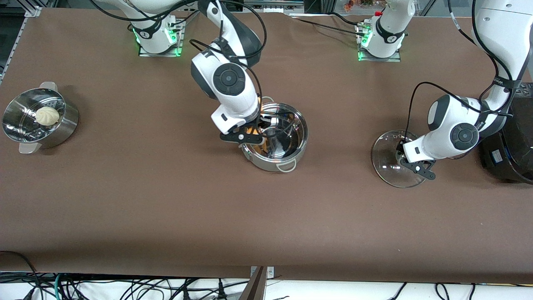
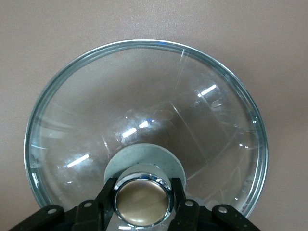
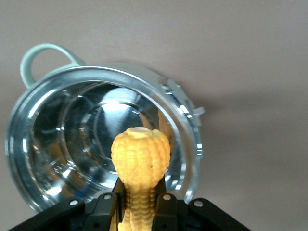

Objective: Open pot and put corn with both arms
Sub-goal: 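Carry the corn over the pot while the left gripper lowers the lid, then open the right gripper to drop the corn into the pot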

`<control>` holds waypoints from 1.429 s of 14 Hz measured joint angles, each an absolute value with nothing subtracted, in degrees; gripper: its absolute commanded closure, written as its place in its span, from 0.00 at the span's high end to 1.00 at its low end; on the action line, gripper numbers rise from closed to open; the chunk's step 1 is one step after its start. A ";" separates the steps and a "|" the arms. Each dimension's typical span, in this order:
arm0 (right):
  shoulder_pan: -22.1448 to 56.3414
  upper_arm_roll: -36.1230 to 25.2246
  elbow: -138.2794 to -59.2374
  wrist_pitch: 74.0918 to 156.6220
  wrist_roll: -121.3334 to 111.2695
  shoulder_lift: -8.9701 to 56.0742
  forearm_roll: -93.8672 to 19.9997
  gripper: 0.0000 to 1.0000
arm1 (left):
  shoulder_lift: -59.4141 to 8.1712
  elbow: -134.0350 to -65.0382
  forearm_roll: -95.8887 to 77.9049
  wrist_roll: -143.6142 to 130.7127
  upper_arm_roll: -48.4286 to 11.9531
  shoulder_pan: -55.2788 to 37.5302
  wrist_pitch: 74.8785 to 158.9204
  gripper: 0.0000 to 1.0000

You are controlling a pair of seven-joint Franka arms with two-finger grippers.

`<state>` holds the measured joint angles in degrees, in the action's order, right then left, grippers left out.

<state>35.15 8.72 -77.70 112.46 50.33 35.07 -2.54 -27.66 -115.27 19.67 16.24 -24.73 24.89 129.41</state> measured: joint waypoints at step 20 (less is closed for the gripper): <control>39.43 5.12 -66.44 115.40 60.71 45.25 0.48 1.00 | -6.02 -89.55 6.21 6.07 -33.99 24.83 83.33 1.00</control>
